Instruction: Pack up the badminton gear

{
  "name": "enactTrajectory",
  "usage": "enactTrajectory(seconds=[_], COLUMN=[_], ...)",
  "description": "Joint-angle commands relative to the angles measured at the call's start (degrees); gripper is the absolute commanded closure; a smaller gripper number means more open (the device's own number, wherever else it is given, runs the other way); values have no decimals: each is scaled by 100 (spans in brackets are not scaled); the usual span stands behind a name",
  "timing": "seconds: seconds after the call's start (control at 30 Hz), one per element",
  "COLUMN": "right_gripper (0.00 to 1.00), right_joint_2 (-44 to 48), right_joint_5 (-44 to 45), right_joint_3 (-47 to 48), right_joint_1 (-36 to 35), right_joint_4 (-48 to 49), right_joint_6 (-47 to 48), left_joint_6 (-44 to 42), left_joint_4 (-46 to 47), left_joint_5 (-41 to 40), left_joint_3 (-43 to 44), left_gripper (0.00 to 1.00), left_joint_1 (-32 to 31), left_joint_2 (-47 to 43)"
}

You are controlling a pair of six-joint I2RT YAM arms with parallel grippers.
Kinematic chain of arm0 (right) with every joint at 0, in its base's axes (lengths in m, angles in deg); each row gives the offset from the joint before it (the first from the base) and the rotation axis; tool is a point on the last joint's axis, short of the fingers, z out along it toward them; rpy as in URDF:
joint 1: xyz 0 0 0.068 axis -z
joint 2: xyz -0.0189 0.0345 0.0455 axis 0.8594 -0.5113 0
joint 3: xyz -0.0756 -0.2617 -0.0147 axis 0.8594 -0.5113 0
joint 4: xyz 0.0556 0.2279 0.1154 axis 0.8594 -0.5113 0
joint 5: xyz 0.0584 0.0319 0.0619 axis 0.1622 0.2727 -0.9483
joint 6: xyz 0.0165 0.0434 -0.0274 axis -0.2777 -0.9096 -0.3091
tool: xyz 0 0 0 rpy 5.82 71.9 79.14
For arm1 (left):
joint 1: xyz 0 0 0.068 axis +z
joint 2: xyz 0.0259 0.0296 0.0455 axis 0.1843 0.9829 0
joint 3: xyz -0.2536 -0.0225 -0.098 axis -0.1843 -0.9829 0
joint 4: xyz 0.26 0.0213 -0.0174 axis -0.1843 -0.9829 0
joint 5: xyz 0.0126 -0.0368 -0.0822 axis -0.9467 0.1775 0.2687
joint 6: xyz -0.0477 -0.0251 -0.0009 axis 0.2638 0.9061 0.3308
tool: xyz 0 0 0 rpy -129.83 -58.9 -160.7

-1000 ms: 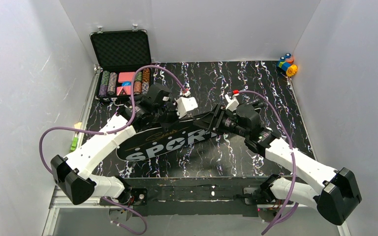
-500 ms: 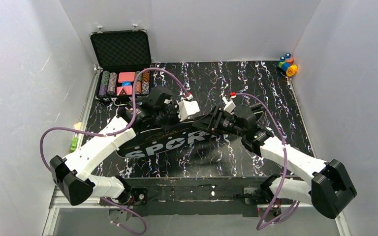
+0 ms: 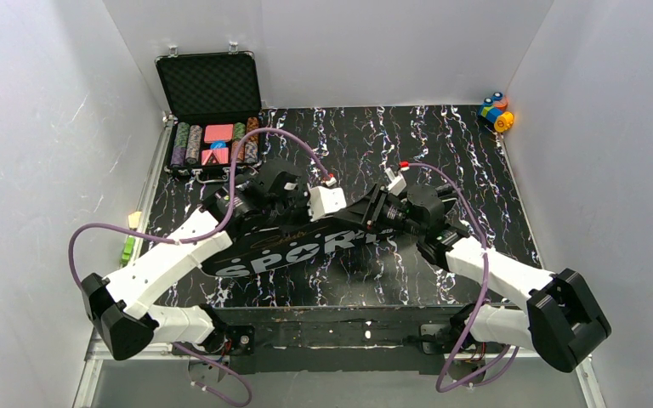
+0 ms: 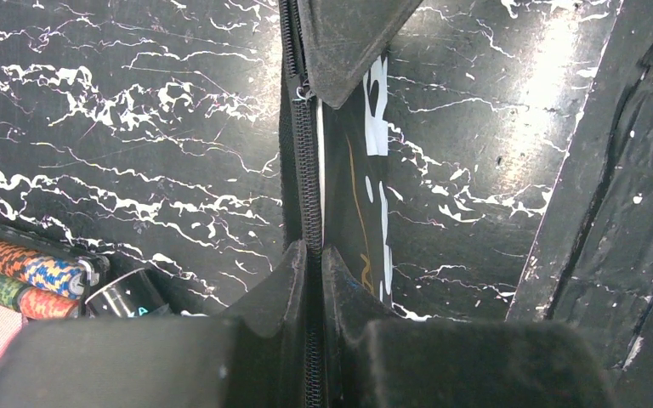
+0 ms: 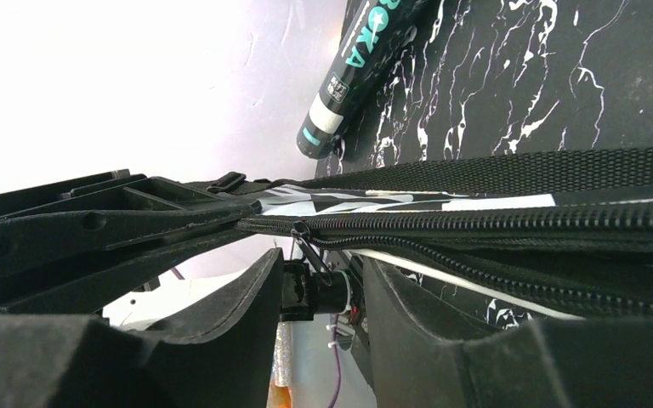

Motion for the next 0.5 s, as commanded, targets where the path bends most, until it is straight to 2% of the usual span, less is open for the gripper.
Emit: enactTrajectory(seconds=[0.0,0.27,0.47], right_gripper=[54,62,73], right_joint_2=[-49,-157,-171], right_joint_5=[-223,-322,-360], right_joint_3=[-55,-132,-171], right_joint_1=[27,36,36], right_joint_4=[602,886,951], right_joint_6=[-127,-253,-292], left_joint_6=[-238,-257,-262], left_joint_4=[152,152,151], left_joint_5=[-111,-128,-148], left_joint_3=[-32,-10,-29], left_gripper=[100,100,100], left_joint_1=[-129,-223,-260], left_joint_2=[-329,-276,-288])
